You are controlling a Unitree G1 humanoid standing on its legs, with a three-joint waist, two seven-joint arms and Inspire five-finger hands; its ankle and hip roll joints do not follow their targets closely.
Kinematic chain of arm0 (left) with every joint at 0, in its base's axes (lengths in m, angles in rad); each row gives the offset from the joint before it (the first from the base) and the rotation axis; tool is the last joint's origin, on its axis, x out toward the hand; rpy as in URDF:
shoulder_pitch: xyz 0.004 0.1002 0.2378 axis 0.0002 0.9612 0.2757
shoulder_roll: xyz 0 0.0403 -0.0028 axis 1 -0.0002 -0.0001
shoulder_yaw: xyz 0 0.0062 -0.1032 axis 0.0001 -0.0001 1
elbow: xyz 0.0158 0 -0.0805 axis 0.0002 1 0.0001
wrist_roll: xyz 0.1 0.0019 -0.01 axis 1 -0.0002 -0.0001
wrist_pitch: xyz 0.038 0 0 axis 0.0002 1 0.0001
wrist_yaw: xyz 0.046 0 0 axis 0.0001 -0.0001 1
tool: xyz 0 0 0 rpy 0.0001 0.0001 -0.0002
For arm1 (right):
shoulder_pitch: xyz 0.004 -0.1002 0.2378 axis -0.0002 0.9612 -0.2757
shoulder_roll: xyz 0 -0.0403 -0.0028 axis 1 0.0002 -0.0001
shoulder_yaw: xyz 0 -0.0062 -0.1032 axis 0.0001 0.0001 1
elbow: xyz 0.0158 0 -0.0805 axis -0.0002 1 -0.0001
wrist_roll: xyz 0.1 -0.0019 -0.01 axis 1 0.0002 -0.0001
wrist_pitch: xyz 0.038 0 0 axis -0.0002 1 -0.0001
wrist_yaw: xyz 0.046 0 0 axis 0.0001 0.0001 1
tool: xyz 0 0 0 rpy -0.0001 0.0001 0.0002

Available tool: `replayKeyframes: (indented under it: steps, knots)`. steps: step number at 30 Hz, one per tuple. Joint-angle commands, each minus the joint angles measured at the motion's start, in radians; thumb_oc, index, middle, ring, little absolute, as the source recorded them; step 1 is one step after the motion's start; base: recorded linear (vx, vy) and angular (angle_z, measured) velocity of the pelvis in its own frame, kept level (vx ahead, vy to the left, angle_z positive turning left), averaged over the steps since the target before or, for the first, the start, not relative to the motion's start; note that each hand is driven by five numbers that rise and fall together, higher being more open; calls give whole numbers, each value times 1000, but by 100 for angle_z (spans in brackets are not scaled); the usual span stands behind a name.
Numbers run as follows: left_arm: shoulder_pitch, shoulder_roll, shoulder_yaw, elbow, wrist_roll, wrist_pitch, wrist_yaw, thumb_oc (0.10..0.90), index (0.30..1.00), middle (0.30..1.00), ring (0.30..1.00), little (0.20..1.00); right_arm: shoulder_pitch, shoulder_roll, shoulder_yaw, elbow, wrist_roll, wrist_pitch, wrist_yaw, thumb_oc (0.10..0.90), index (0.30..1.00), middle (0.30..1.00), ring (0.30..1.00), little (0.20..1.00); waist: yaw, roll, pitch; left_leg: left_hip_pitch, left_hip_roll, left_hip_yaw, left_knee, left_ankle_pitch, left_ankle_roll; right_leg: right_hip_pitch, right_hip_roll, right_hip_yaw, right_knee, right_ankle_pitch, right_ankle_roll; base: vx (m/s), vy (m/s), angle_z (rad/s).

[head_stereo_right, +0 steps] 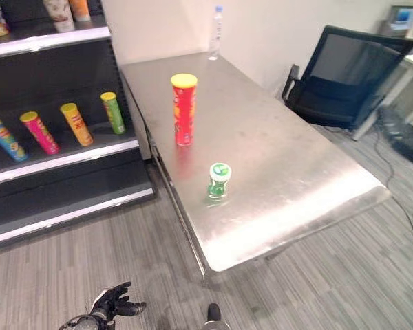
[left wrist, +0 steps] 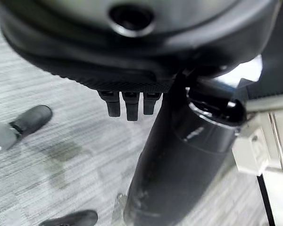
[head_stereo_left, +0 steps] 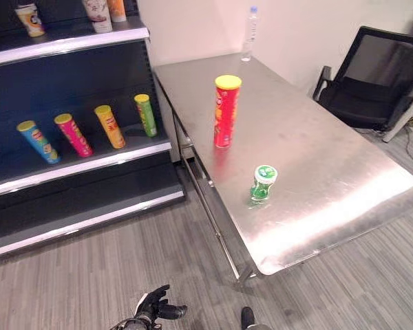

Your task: Put the goods on the table back onto the shelves and tidy them up.

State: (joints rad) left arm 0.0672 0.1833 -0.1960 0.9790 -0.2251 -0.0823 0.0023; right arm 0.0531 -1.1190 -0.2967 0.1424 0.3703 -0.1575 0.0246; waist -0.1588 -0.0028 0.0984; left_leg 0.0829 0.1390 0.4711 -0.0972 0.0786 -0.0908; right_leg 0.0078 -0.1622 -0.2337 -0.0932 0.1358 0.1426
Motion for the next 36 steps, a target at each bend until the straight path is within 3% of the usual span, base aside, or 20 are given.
replayKeyframes:
  steps: [1, 6, 10, 18, 26, 36]
  knots:
    - [-81, 46, -5, -29, -1, -55, -22, 800, 900, 900, 900, 900, -134, -43, -29, 0, 16, -44, 48, 800, 900, 900, 900, 900, 26, -70, 34, 32, 32, 47, 10, -21, -50, 88, -14, -31, 11, -137, 73, 5, -35, 35]
    - [-65, 50, 3, -28, -8, -52, -23, 800, 900, 900, 900, 900, -202, -20, 145, 10, -51, -22, 94, 800, 900, 900, 900, 900, 65, -67, 41, 26, 38, 32, 10, -12, -55, 98, -9, -54, 9, -137, 67, 9, -39, 15]
    - [-50, 58, 28, -29, -4, -49, -18, 800, 900, 900, 900, 900, -197, -20, 187, -10, -148, -15, 87, 800, 900, 900, 900, 900, 77, -60, 48, 14, 43, 16, 10, -4, -60, 101, -9, -72, 8, -140, 65, 16, -38, 13]
    - [-22, 66, 42, -38, 1, -49, -15, 800, 900, 900, 900, 900, -168, -7, 188, -27, -192, -23, 82, 800, 900, 900, 900, 900, 94, -48, 59, 1, 46, -12, 10, 6, -66, 113, -8, -102, 6, -146, 62, 14, -29, 18]
    - [-3, 57, 37, -43, -4, -53, -19, 800, 900, 900, 900, 900, -195, -7, 268, -30, -259, -35, 91, 800, 900, 900, 900, 900, 109, -41, 63, 5, 47, -31, 10, 5, -68, 134, -9, -132, 6, -152, 57, 15, -11, 8]
    - [-13, 53, 51, -60, 11, -55, 4, 800, 900, 900, 900, 900, -98, 82, 78, -133, -355, -56, -35, 800, 900, 900, 900, 900, 97, -35, 63, 6, 44, -35, 10, -4, -64, 139, -14, -141, 7, -156, 60, 10, -3, 7]
